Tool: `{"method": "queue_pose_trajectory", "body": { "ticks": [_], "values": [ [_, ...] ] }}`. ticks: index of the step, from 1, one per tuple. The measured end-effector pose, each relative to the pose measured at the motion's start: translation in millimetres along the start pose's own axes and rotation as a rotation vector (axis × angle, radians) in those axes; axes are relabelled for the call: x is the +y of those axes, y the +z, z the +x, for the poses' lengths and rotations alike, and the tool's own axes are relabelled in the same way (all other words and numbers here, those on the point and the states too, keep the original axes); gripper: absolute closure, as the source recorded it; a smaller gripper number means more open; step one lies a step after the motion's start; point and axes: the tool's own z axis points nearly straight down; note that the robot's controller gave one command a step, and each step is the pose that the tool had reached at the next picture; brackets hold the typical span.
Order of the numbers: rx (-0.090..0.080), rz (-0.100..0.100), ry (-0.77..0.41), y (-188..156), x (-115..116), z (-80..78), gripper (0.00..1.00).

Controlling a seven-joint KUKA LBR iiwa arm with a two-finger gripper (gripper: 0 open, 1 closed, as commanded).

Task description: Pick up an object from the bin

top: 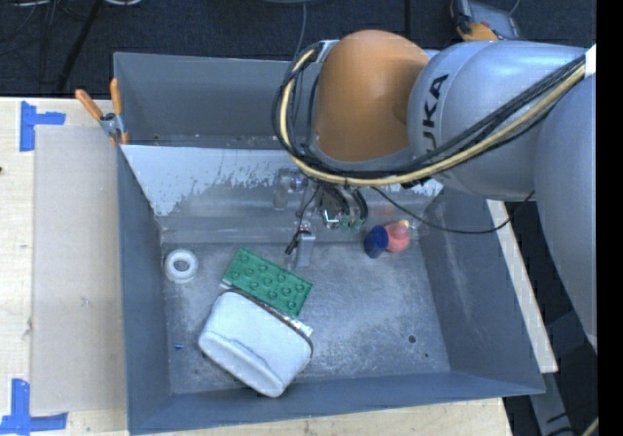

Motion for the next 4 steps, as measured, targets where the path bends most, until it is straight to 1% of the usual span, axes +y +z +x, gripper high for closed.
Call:
{"method": "queue_pose_trajectory", "body": {
  "ticks": [1, 2, 3, 4],
  "values": [
    [0.000, -0.001, -0.171, 72, 82, 48.2, 0.00],
    [-0.010, 0.004, -0.222, 101, 13, -1.0, 0.00],
    [-0.010, -0.005, -0.257, 82, 115, 15.9, 0.00],
    [-0.013, -0.002, 0.110, 27, 77, 0.4, 0.00]
  ]
}}
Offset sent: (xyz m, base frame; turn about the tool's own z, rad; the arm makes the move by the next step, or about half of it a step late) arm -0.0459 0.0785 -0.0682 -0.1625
